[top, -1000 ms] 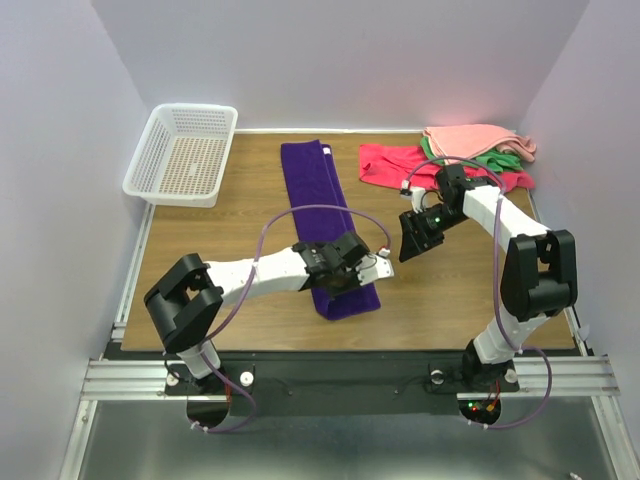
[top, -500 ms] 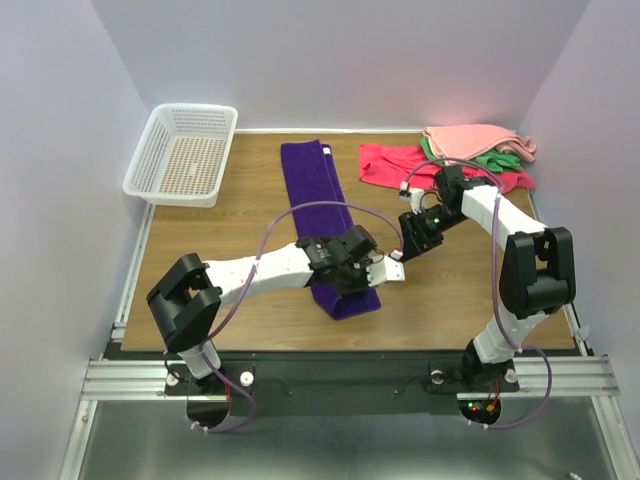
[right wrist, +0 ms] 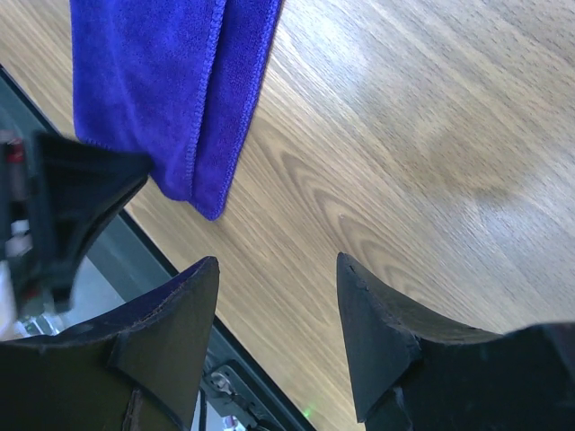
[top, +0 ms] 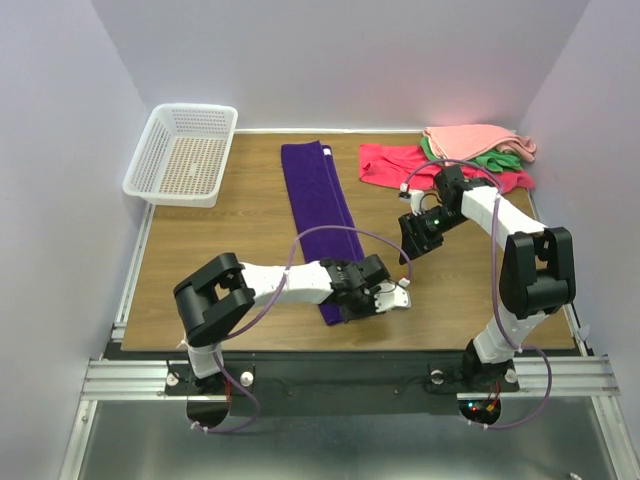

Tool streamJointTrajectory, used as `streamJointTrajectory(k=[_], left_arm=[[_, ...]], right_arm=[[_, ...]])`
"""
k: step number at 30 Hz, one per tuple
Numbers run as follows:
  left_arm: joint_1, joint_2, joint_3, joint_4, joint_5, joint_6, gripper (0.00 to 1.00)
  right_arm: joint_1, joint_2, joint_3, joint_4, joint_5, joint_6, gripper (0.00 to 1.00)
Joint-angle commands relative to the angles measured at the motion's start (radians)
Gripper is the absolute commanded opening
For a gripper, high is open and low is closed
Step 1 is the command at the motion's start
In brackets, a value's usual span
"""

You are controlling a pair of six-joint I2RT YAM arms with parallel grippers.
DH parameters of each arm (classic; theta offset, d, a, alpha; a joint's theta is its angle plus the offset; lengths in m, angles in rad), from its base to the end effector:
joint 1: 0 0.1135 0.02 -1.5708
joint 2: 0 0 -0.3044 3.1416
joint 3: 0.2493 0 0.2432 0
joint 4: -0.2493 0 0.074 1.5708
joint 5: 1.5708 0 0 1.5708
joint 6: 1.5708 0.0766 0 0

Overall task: Roll the towels
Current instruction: Fold the towel

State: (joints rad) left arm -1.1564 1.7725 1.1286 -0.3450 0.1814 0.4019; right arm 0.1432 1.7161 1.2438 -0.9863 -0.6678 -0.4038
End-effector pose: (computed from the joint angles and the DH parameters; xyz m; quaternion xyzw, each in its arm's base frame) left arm 0.1434 -0.3603 0.1935 0.6889 0.6605 -0.1859 0.2336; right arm 0.3063 0.0921 0.2276 -0.2725 0.9033 0.3176 0.0950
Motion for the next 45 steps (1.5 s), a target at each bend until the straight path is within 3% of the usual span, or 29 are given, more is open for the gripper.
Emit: streamJointTrajectory(k=[1,8,9,10,11,12,13,17,29,37,45], left_arm=[[0.0,0.008,-0.018,0.031,-0.048,-0.035,0.33],[-0.008,0.031,-0.027,0.047,-0.065,-0.049,0.4],[-0.009,0.034,-0.03,0.05,-0.068,-0.048,0.46],[-0.012,0.038,-0.032,0.047,-0.072,-0.049,0.47],[-0.011,0.048,-0.036,0.046,-0.065,-0.04,0.46],[-0.011,0.054,-0.039,0.047,-0.066,-0.043,0.38],[-0.011,0.061,-0.041,0.052,-0.068,-0.046,0.19],[-0.012,0.094,-0.055,0.063,-0.109,-0.052,0.0],[0.06,-0.083,0.036,-0.04,-0.069,-0.005,0.0],[0.128,-0.123,0.059,-0.074,-0.053,0.048,0.0],[0.233,-0.098,0.112,-0.1,-0.039,0.221,0.0]], right_arm=[[-0.007,-0.015,-0.007,0.006,-0.016,-0.015,0.6],[-0.007,-0.013,-0.007,0.006,-0.013,-0.018,0.6],[-0.007,-0.013,-0.007,0.006,-0.013,-0.018,0.61],[-0.005,-0.016,-0.007,0.006,-0.012,-0.018,0.61],[-0.007,-0.016,-0.009,0.006,-0.012,-0.02,0.6],[-0.005,-0.016,-0.007,0.006,-0.012,-0.02,0.6],[-0.007,-0.016,-0.007,0.006,-0.012,-0.02,0.6],[-0.005,-0.016,-0.012,0.006,-0.012,-0.018,0.6],[-0.007,-0.018,-0.012,0.006,-0.021,-0.018,0.6],[-0.007,-0.012,-0.007,0.006,-0.026,-0.018,0.6],[-0.007,0.002,0.003,0.006,-0.032,-0.013,0.6]])
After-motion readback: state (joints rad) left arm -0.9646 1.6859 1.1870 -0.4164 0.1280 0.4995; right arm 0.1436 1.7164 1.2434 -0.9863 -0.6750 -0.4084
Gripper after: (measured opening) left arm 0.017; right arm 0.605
